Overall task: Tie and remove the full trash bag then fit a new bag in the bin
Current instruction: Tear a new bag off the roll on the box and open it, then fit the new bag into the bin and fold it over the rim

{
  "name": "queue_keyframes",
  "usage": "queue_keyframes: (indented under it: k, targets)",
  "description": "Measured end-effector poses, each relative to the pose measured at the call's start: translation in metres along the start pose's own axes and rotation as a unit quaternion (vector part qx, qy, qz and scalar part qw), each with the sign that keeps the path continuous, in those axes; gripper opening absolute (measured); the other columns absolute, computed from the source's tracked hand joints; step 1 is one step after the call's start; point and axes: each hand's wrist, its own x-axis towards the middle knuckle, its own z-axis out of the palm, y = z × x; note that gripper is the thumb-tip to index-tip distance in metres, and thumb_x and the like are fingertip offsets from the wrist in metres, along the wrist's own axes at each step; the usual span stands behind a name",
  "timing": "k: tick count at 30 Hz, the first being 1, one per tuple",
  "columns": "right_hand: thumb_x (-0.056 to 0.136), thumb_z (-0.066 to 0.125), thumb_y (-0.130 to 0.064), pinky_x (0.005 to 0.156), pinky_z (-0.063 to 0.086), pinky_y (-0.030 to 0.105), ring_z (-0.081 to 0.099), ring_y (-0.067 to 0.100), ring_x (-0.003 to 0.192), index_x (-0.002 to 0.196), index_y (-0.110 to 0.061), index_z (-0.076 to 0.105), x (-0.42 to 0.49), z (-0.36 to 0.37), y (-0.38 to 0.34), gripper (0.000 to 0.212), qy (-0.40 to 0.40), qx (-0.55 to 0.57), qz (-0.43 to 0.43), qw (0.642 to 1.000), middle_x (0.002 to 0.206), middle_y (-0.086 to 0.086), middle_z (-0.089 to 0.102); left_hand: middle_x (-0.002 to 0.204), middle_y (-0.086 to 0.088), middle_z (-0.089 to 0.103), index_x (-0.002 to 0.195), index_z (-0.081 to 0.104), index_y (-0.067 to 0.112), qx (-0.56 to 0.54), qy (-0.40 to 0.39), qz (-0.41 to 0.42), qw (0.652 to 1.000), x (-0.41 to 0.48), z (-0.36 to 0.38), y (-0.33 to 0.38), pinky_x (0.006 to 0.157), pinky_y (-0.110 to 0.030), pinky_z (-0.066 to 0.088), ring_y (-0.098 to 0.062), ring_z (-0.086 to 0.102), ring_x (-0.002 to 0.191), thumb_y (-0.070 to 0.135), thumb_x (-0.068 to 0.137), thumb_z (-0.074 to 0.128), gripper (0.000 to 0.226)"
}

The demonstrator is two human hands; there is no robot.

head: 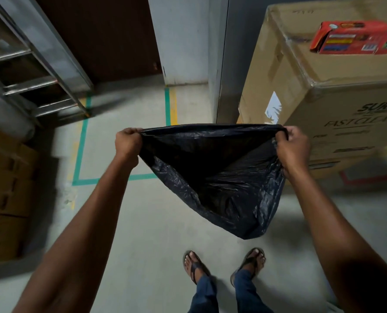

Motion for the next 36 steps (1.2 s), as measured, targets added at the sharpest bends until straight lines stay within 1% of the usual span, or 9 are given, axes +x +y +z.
queue_keyframes:
  k: [4, 8, 11, 13, 19, 26, 30, 34, 36]
  targets:
    - [0.099, 0.047, -0.018, 0.054, 0.031, 0.028, 0.041, 0.009, 0.055, 0.073, -0.020, 0.054, -0.005, -0.001, -0.003, 0.026, 0.029, -0.018, -0.010, 0.999, 0.067, -0.002, 0.052, 0.082, -0.013, 0.058, 0.081, 0.061, 0.007, -0.072, -0.011, -0.080, 0.994, 0.007, 0.011, 0.004, 0.056, -0.027, 0.041, -0.024, 0.055, 0.076, -0.006, 0.088, 0.041, 0.024]
    - [0.093, 0.041, -0.008, 0.077, 0.039, -0.001, 0.058, -0.013, 0.089, 0.118, -0.025, 0.063, -0.050, 0.001, 0.000, 0.038, 0.141, 0.040, -0.142, 0.979, 0.101, -0.027, 0.064, 0.127, -0.013, 0.068, 0.131, 0.064, 0.008, 0.046, 0.119, 0.177, 0.976, -0.023, 0.012, -0.012, 0.101, -0.020, 0.043, -0.026, 0.061, 0.116, -0.004, 0.082, 0.044, 0.054]
    - [0.083, 0.047, 0.006, 0.098, 0.047, 0.028, 0.063, 0.020, 0.106, 0.126, -0.007, 0.063, -0.082, 0.020, 0.041, 0.047, -0.080, -0.188, -0.299, 0.932, 0.117, 0.007, 0.070, 0.136, -0.018, 0.063, 0.140, 0.058, 0.012, 0.360, -0.097, 0.359, 0.856, -0.034, 0.022, -0.042, 0.106, -0.041, 0.046, -0.036, 0.057, 0.125, 0.001, 0.091, 0.054, 0.051]
    - [0.091, 0.050, -0.002, 0.092, 0.050, 0.042, 0.065, 0.037, 0.107, 0.119, -0.009, 0.067, -0.083, 0.030, 0.056, 0.033, -0.284, -0.371, -0.199, 0.861, 0.113, 0.022, 0.071, 0.130, -0.019, 0.067, 0.134, 0.064, 0.017, 0.504, -0.212, 0.229, 0.806, -0.028, 0.024, -0.050, 0.100, -0.046, 0.049, -0.040, 0.060, 0.120, 0.006, 0.092, 0.052, 0.045]
    - [0.098, 0.045, -0.015, 0.073, 0.046, 0.035, 0.063, 0.029, 0.086, 0.106, -0.027, 0.065, -0.067, 0.039, 0.044, 0.025, -0.131, -0.167, -0.015, 0.977, 0.091, 0.003, 0.069, 0.121, -0.019, 0.064, 0.120, 0.070, 0.007, 0.142, -0.025, 0.088, 0.986, -0.023, 0.040, -0.028, 0.100, -0.046, 0.053, -0.038, 0.063, 0.107, 0.000, 0.094, 0.047, 0.035]
    - [0.103, 0.045, -0.016, 0.064, 0.046, 0.035, 0.064, 0.027, 0.086, 0.099, -0.012, 0.067, -0.041, 0.029, 0.041, 0.022, -0.035, -0.006, 0.133, 0.990, 0.091, 0.008, 0.069, 0.104, -0.017, 0.068, 0.110, 0.063, 0.002, -0.161, 0.000, -0.149, 0.976, -0.013, 0.064, -0.016, 0.089, -0.039, 0.056, -0.033, 0.064, 0.101, -0.003, 0.096, 0.037, 0.030]
    - [0.106, 0.047, -0.028, 0.083, 0.054, 0.051, 0.065, 0.034, 0.099, 0.109, -0.009, 0.066, -0.036, 0.021, 0.052, 0.027, -0.030, 0.034, 0.198, 0.979, 0.110, 0.015, 0.069, 0.112, -0.022, 0.070, 0.108, 0.069, 0.001, -0.064, 0.003, -0.107, 0.992, -0.013, 0.078, -0.020, 0.096, -0.044, 0.055, -0.040, 0.066, 0.107, 0.010, 0.095, 0.047, 0.027]
    - [0.104, 0.048, -0.046, 0.089, 0.057, 0.045, 0.068, 0.031, 0.104, 0.115, -0.012, 0.065, -0.048, 0.017, 0.063, 0.039, -0.092, 0.114, 0.195, 0.970, 0.113, 0.009, 0.073, 0.093, -0.021, 0.071, 0.077, 0.062, 0.010, 0.098, -0.037, -0.004, 0.995, -0.039, 0.097, -0.021, 0.080, -0.041, 0.049, -0.041, 0.065, 0.093, 0.050, 0.091, 0.049, 0.045]
    - [0.100, 0.056, -0.053, 0.096, 0.058, 0.043, 0.070, 0.024, 0.112, 0.122, -0.017, 0.065, -0.056, 0.015, 0.066, 0.044, -0.145, 0.180, 0.173, 0.958, 0.115, 0.001, 0.075, 0.100, -0.023, 0.071, 0.089, 0.071, 0.007, 0.119, -0.075, -0.031, 0.990, -0.054, 0.109, -0.022, 0.087, -0.043, 0.051, -0.041, 0.065, 0.096, 0.062, 0.087, 0.043, 0.063]
